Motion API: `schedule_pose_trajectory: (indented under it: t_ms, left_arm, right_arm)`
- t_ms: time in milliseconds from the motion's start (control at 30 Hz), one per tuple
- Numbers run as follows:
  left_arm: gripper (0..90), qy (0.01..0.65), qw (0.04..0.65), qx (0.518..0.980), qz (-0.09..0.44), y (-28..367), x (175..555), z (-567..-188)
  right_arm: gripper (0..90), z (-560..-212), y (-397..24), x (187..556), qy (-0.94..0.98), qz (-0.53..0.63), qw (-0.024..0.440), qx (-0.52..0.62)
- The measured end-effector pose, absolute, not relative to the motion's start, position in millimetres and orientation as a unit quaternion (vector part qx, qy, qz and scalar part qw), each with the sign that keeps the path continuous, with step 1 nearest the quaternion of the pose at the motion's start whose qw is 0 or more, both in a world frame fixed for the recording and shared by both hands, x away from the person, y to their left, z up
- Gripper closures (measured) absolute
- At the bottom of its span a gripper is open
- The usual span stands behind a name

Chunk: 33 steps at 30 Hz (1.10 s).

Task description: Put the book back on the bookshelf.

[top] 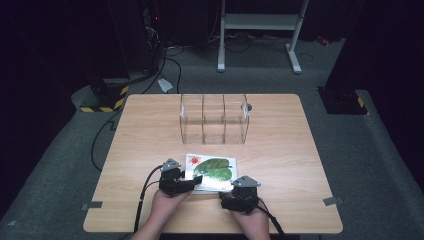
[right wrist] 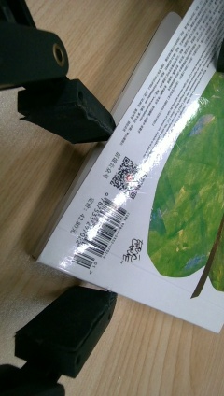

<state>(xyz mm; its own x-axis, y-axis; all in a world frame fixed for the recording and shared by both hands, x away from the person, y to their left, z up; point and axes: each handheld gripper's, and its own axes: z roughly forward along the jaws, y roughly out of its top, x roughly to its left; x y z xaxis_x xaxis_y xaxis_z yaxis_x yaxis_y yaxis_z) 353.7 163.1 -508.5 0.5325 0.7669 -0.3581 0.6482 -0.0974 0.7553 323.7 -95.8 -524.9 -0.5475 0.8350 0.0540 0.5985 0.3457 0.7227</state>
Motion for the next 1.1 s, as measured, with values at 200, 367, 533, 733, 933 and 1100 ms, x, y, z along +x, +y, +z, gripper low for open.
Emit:
schedule_pose_trajectory:
  t_ms: [200,367,533,733,933,1100]
  left_arm:
    - [52.5,0.470,0.472,0.743,0.061,169,352,-506]
    - [58.7,0.447,0.463,0.761,0.080,168,347,-504]
    - [63.6,0.422,0.468,0.769,0.105,168,343,-504]
    - [65.5,0.389,0.474,0.778,0.137,166,338,-501]
    - [65.8,0.372,0.477,0.782,0.150,166,337,-499]
    - [66.7,0.359,0.483,0.782,0.161,166,332,-496]
  right_arm:
    - [18.5,-524,-99,323,0.810,0.359,0.157,0.436]
    - [18.9,-523,-108,316,0.811,0.365,0.146,0.433]
    - [20.9,-520,-112,312,0.812,0.362,0.160,0.429]
    - [21.8,-514,-119,311,0.793,0.385,0.164,0.443]
    - [22.7,-514,-121,314,0.783,0.397,0.160,0.452]
    - [24.7,-515,-121,317,0.781,0.402,0.156,0.453]
